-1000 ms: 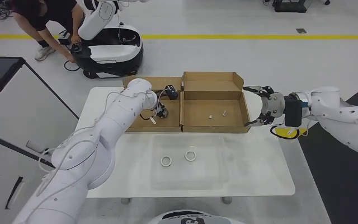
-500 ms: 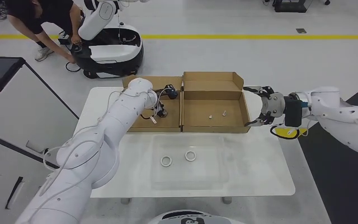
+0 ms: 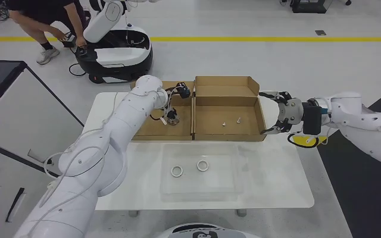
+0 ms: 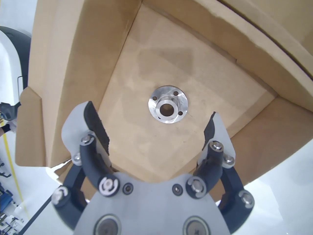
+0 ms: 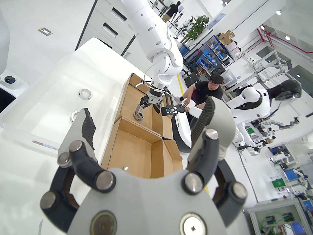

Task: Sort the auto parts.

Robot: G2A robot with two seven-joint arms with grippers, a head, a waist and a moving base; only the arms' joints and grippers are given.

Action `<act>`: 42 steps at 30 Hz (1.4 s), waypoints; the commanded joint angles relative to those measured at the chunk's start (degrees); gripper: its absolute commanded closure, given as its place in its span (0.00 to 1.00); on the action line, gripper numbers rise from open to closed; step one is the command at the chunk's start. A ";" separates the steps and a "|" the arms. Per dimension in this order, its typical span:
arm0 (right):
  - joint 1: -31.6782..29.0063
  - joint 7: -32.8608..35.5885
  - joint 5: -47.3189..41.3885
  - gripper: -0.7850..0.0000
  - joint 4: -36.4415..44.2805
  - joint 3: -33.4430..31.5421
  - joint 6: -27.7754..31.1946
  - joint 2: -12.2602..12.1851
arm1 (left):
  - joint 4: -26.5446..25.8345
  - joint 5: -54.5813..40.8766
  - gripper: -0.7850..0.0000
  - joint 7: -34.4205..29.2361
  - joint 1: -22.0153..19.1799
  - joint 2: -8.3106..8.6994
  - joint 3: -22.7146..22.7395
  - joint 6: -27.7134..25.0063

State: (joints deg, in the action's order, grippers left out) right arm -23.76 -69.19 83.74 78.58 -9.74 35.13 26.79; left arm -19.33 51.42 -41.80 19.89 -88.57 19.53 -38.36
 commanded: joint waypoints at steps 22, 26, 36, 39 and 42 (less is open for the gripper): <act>0.00 0.00 0.00 0.00 0.00 0.00 0.00 0.00 | -27.31 -6.75 0.00 -21.74 1.11 7.89 9.08 -0.55; 0.00 0.00 0.00 0.00 0.00 0.00 0.00 0.00 | -39.26 -6.67 0.00 -27.21 6.04 12.13 13.20 3.08; 0.00 0.00 0.00 0.00 0.00 0.00 0.00 0.00 | -67.10 -5.35 0.00 -33.42 20.19 23.64 20.50 9.28; 0.00 0.00 0.00 0.00 0.00 0.00 0.00 0.00 | -72.55 -6.26 0.00 -34.02 22.69 26.53 20.83 9.88; 0.00 0.00 0.00 0.00 0.00 0.00 0.00 0.00 | -76.82 -7.38 0.00 -34.51 24.29 29.11 20.72 10.37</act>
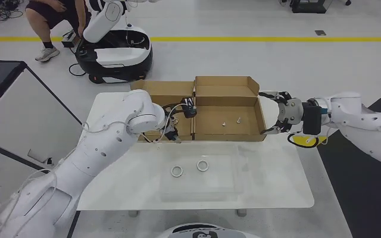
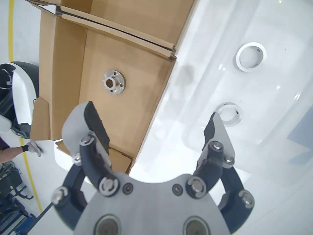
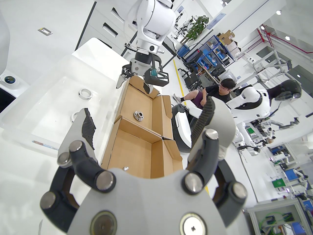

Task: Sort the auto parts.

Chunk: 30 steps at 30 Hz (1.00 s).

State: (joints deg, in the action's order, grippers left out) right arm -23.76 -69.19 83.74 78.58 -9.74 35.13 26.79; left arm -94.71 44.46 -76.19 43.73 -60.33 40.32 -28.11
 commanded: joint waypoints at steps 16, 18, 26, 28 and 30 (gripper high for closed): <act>0.00 0.00 0.00 0.00 0.00 0.00 0.00 0.00 | -16.12 -7.66 0.00 -2.99 3.16 8.80 -5.33 3.02; 0.00 0.00 0.00 0.00 0.00 0.00 0.00 0.00 | -16.70 -7.81 0.00 -2.95 3.11 9.03 -5.49 2.98; 0.00 0.00 0.00 0.00 0.00 0.00 0.00 0.00 | -17.27 -8.10 0.00 -2.50 1.81 9.03 -7.89 2.52; 0.00 0.00 0.00 0.00 0.00 0.00 0.00 0.00 | -17.22 -8.62 0.00 -2.41 1.39 8.95 -8.94 2.43; 0.00 0.00 0.00 0.00 0.00 0.00 0.00 0.00 | -17.15 -9.08 0.00 -2.46 0.95 8.91 -10.05 2.48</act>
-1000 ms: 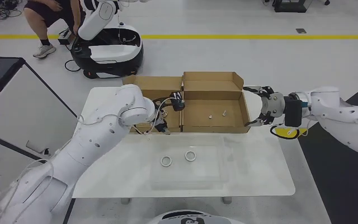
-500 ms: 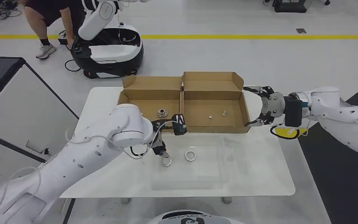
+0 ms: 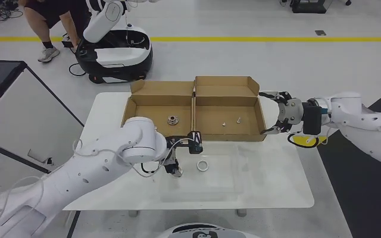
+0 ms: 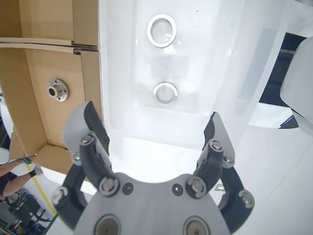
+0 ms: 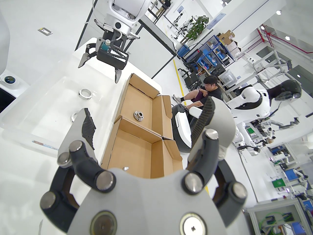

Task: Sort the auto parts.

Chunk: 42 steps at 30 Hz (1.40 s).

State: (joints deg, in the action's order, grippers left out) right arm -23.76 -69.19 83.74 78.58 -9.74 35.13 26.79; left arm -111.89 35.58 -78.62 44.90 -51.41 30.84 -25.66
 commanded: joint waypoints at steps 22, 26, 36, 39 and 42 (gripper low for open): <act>0.00 0.00 0.00 0.00 0.00 0.00 0.00 0.00 | 2.39 -1.88 0.23 1.42 -4.43 0.47 -7.93 -1.42; 0.00 0.00 0.00 0.00 0.00 0.00 0.00 0.00 | 3.83 -1.03 0.25 2.42 -4.67 0.41 -8.22 -2.42; 0.00 0.00 0.00 0.00 0.00 0.00 0.00 0.00 | 9.10 -0.72 0.32 5.05 -6.41 -1.25 -10.07 -5.05; 0.00 0.00 0.00 0.00 0.00 0.00 0.00 0.00 | 10.35 -1.05 0.35 5.52 -7.06 -2.02 -11.44 -5.52; 0.00 0.00 0.00 0.00 0.00 0.00 0.00 0.00 | 12.59 -0.99 0.37 6.28 -7.50 -2.71 -12.77 -6.28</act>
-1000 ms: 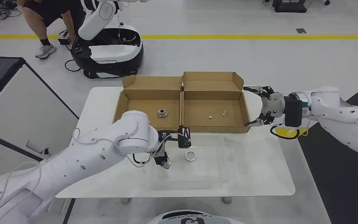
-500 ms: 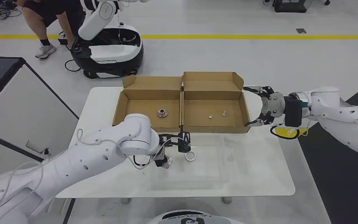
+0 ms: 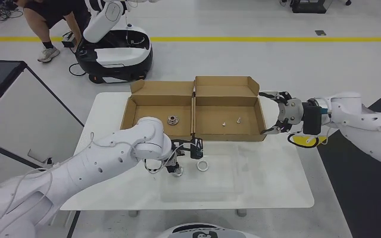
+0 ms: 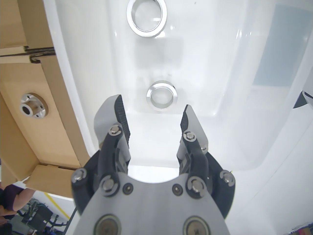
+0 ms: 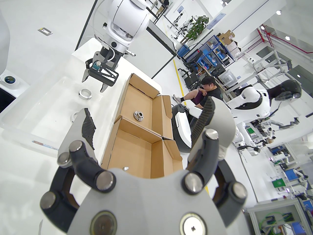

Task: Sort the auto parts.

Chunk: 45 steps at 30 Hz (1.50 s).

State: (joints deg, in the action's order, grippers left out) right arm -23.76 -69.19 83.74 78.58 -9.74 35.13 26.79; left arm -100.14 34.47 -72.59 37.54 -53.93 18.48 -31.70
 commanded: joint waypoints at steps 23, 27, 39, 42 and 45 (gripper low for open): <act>0.00 0.00 0.00 0.00 0.00 0.00 0.00 0.00 | 8.72 1.79 0.54 2.67 -1.72 -3.72 -5.00 -2.65; 0.00 0.00 0.00 0.00 0.00 0.00 0.00 0.00 | 8.98 2.31 0.55 2.76 -1.40 -3.91 -5.30 -2.74; 0.00 0.00 0.00 0.00 0.00 0.00 0.00 0.00 | 8.87 3.66 0.59 2.62 -0.42 -4.00 -5.35 -2.60; 0.00 0.00 0.00 0.00 0.00 0.00 0.00 0.00 | 8.87 4.44 0.61 2.89 -0.07 -4.00 -5.19 -2.52; 0.00 0.00 0.00 0.00 0.00 0.00 0.00 0.00 | 9.12 5.12 0.62 3.08 0.33 -4.01 -5.10 -2.59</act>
State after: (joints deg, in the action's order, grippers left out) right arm -23.76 -69.19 83.74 78.58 -9.74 35.13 26.79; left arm -91.12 39.37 -69.60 37.74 -57.92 13.35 -34.27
